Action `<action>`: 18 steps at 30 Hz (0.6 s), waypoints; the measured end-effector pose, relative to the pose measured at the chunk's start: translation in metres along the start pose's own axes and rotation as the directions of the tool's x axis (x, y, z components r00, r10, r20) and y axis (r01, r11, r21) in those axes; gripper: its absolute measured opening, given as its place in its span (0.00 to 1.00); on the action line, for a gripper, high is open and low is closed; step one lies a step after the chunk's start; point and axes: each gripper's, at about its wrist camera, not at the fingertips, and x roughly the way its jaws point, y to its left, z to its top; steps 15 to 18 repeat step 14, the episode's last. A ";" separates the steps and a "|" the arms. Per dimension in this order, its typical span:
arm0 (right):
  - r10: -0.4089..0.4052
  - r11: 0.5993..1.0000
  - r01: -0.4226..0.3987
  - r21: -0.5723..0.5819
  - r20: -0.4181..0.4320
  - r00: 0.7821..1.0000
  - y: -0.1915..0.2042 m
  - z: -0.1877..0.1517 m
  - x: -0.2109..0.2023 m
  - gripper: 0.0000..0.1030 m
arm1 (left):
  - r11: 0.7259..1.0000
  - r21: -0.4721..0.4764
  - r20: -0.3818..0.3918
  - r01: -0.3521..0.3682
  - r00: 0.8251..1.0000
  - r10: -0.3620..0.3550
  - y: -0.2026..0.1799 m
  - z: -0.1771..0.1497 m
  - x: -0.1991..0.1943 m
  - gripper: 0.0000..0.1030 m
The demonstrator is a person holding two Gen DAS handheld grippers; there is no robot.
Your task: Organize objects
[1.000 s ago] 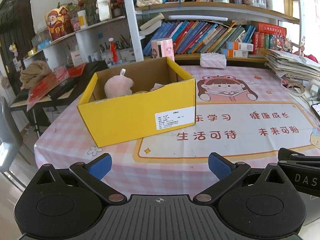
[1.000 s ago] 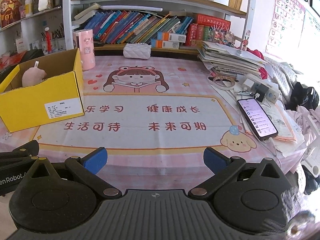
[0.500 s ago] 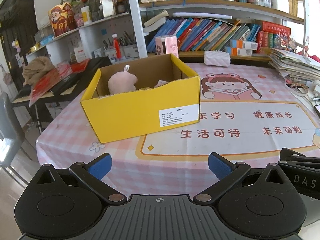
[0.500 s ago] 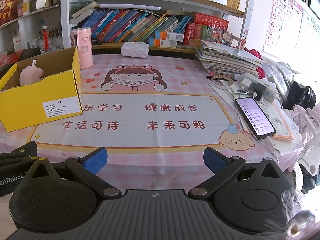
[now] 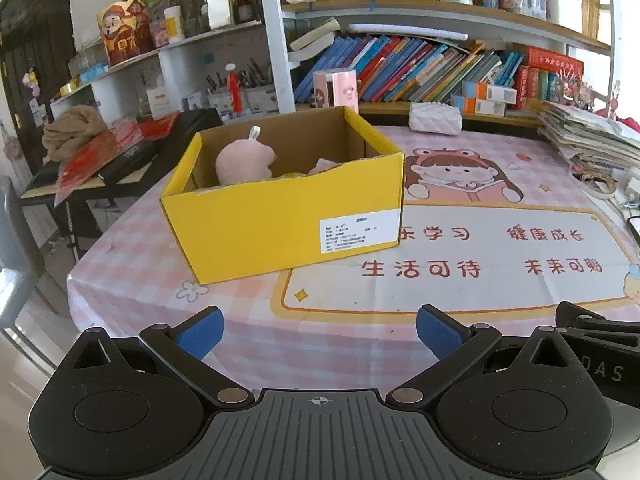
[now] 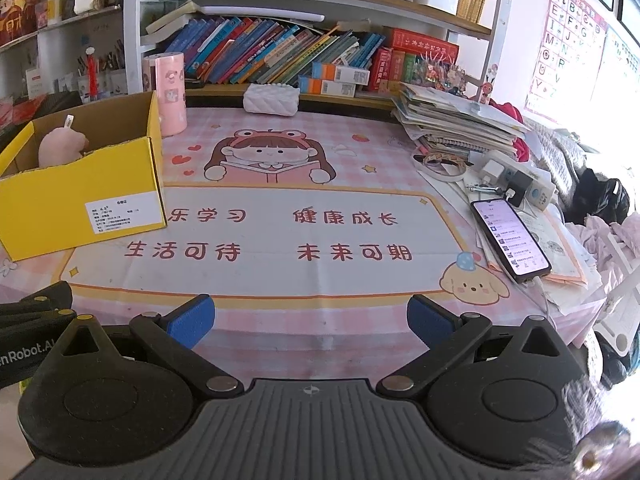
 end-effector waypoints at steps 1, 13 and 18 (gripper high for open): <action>-0.004 1.000 0.004 -0.001 0.000 1.000 -0.001 0.000 0.000 1.00 | 1.000 -0.001 -0.001 0.003 1.000 -0.003 0.000 0.000 0.000 1.00; -0.016 1.000 0.016 -0.010 -0.004 1.000 0.003 0.002 0.004 1.00 | 1.000 -0.014 -0.013 0.014 1.000 -0.015 0.000 0.001 0.005 1.00; -0.016 1.000 0.016 -0.009 -0.005 1.000 0.002 0.003 0.004 1.00 | 1.000 -0.015 -0.014 0.016 1.000 -0.017 0.000 0.001 0.006 1.00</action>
